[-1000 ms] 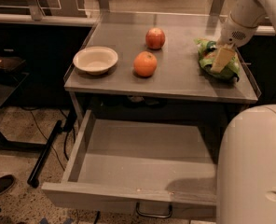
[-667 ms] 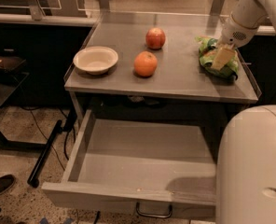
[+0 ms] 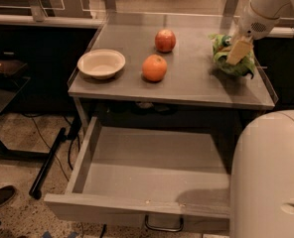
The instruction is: Place green rice chip bag into top drawer
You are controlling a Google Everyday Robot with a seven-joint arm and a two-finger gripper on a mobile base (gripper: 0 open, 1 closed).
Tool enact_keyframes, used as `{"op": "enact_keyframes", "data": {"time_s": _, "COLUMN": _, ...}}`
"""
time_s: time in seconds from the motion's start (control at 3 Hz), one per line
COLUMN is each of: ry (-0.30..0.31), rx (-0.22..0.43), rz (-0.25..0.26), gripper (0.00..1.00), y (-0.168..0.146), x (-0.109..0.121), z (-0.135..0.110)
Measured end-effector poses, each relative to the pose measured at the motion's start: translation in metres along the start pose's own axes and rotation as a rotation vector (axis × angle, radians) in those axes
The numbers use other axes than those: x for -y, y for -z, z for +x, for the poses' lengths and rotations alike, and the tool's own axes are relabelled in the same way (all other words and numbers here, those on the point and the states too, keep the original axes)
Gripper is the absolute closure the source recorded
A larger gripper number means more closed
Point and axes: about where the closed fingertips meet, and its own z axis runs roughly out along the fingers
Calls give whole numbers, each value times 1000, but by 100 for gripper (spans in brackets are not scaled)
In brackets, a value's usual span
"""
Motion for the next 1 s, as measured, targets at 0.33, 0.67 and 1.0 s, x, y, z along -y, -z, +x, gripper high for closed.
{"op": "enact_keyframes", "data": {"time_s": 0.33, "ry": 20, "rx": 15, "rz": 26, "gripper": 100, "y": 20, "x": 2, "z": -9}}
{"op": "enact_keyframes", "data": {"time_s": 0.67, "ry": 59, "rx": 90, "rz": 49, "gripper": 100, "y": 47, "x": -7, "z": -21}}
{"op": "enact_keyframes", "data": {"time_s": 1.0, "ry": 60, "rx": 86, "rz": 63, "gripper": 100, "y": 51, "x": -6, "z": -22}}
